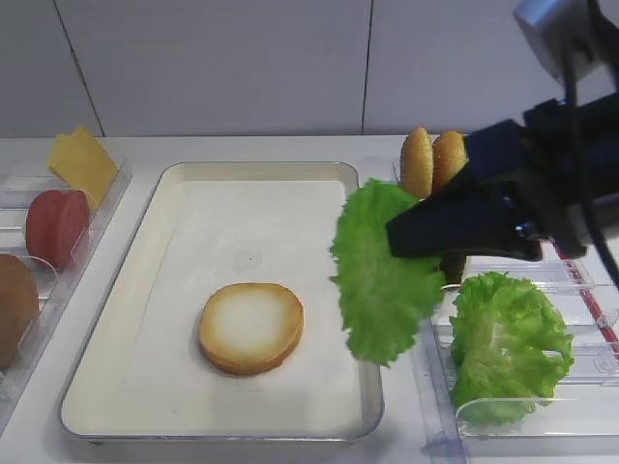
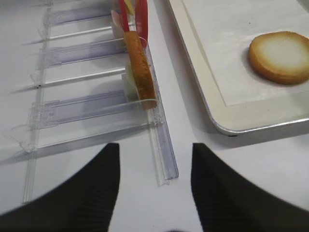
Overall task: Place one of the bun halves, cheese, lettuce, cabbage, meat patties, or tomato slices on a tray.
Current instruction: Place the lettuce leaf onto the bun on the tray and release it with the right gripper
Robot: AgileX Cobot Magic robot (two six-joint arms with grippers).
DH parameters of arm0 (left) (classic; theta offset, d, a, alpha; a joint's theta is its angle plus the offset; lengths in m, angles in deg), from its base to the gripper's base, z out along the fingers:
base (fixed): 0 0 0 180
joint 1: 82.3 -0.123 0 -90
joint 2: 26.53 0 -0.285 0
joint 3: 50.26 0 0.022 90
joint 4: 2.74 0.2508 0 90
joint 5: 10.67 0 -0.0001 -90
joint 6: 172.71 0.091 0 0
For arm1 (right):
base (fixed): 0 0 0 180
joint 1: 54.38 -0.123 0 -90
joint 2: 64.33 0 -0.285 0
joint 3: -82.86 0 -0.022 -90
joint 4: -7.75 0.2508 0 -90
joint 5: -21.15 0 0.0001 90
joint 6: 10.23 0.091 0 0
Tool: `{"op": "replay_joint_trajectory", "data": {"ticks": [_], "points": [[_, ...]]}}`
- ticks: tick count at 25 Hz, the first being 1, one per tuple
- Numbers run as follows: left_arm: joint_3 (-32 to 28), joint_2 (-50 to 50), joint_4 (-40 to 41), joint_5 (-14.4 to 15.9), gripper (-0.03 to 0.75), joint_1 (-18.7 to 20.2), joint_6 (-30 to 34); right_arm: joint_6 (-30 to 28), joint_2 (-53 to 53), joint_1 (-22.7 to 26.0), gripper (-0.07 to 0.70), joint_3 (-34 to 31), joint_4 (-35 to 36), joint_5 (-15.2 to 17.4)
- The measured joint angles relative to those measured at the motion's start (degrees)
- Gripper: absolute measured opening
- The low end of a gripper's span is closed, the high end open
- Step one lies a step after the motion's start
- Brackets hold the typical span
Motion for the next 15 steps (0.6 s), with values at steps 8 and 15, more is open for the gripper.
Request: {"op": "replay_joint_trajectory", "data": {"ticks": [8,15], "points": [[0.0,0.0,0.0,0.0,0.347,0.0,0.0,-0.2,-12.5,-14.6,0.020,6.6,5.3,-8.9],[0.0,0.0,0.0,0.0,0.347,0.0,0.0,-0.2,-25.9,-19.8,0.020,16.6,7.0,-10.7]]}}
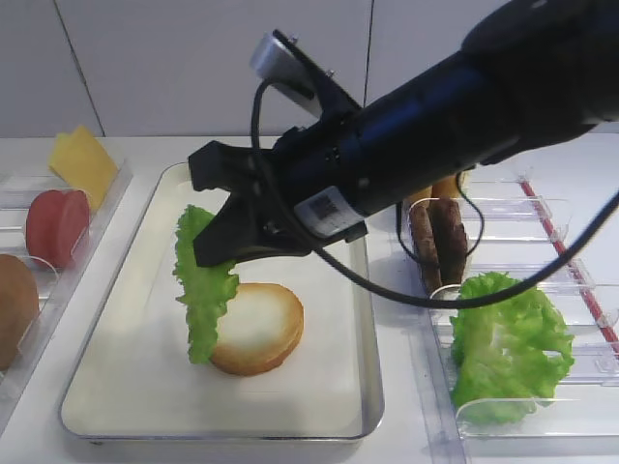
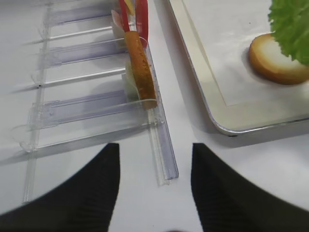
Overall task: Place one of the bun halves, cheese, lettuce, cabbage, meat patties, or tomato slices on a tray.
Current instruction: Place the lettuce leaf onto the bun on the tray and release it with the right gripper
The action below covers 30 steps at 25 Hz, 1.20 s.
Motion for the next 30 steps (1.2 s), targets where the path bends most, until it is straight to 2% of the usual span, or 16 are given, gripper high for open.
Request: {"op": "replay_joint_trajectory", "data": {"ticks": [11,18,24,30], "points": [[0.0,0.0,0.0,0.0,0.347,0.0,0.0,-2.6,-11.7,-1.5,0.020,5.3,1.5,-0.9],[0.0,0.0,0.0,0.0,0.347,0.0,0.0,0.3,-12.1,-1.5,0.019,5.3,-6.6,-4.5],[0.0,0.0,0.0,0.0,0.347,0.0,0.0,6.6,-12.3,-1.5,0.019,5.3,-16.6,-6.7],[0.0,0.0,0.0,0.0,0.347,0.0,0.0,8.8,-12.4,-1.5,0.019,5.3,-20.5,-8.9]]}}
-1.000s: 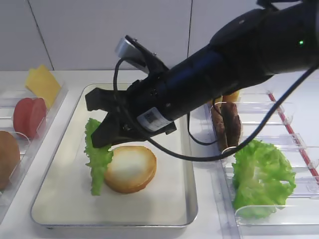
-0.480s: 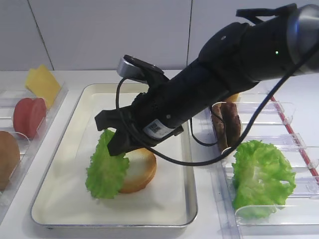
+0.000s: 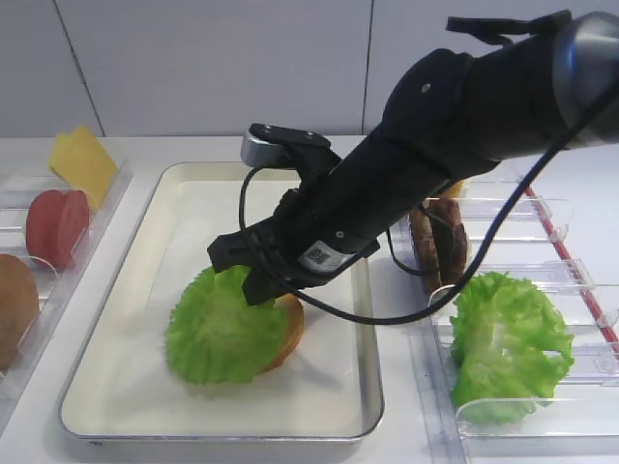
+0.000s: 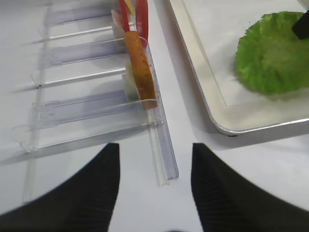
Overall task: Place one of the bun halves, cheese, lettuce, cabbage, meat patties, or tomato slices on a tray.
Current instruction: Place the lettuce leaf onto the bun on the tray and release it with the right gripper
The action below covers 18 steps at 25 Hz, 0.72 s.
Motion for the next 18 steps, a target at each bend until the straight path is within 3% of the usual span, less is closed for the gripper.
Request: {"op": "replay_joint_trajectory", "data": {"ticks": [10,18], "points": [[0.0,0.0,0.0,0.0,0.347,0.0,0.0,5.7,0.0,0.0,0.019,0.0,-8.6,-1.6],[0.0,0.0,0.0,0.0,0.347,0.0,0.0,6.1,-0.1,0.0,0.019,0.0,-9.7,-1.9]]}}
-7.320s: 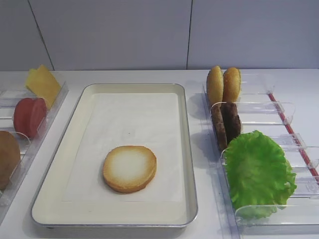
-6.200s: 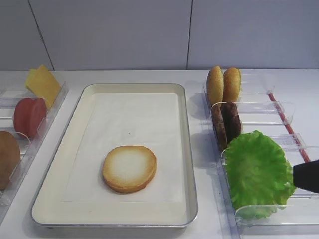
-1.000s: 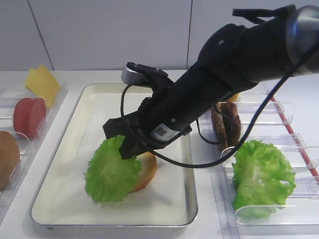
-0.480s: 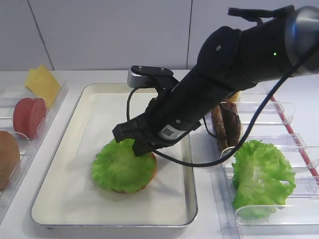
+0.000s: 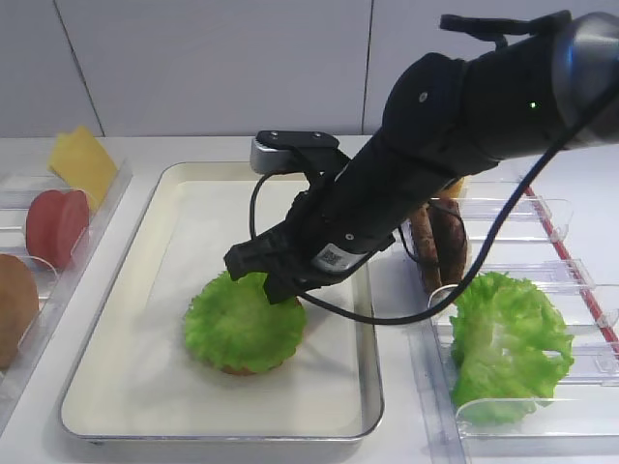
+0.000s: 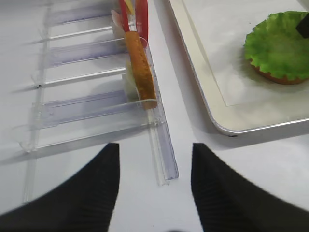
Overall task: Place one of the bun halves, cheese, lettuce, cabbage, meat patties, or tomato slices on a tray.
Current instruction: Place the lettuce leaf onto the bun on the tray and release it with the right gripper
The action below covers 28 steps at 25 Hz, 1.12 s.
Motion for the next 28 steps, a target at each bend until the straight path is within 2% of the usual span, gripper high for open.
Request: {"op": "replay_joint_trajectory", "data": {"ticks": [6,9,14,17,20,25,28], "points": [[0.0,0.0,0.0,0.0,0.347,0.0,0.0,0.0,0.0,0.0,0.031,0.0,0.1,0.0],[0.0,0.0,0.0,0.0,0.347,0.0,0.0,0.0,0.0,0.0,0.111,0.0,0.0,-0.3],[0.0,0.0,0.0,0.0,0.347,0.0,0.0,0.0,0.0,0.0,0.319,0.0,-1.2,-0.4],[0.0,0.0,0.0,0.0,0.347,0.0,0.0,0.3,0.0,0.0,0.396,0.0,-2.8,-0.7],[0.0,0.0,0.0,0.0,0.347,0.0,0.0,2.4,0.1,0.0,0.424,0.0,-6.2,-0.7],[0.0,0.0,0.0,0.0,0.347,0.0,0.0,8.7,3.8,0.0,0.439,0.0,-15.6,-0.6],[0.0,0.0,0.0,0.0,0.347,0.0,0.0,13.7,6.9,0.0,0.465,0.0,-21.9,1.4]]}}
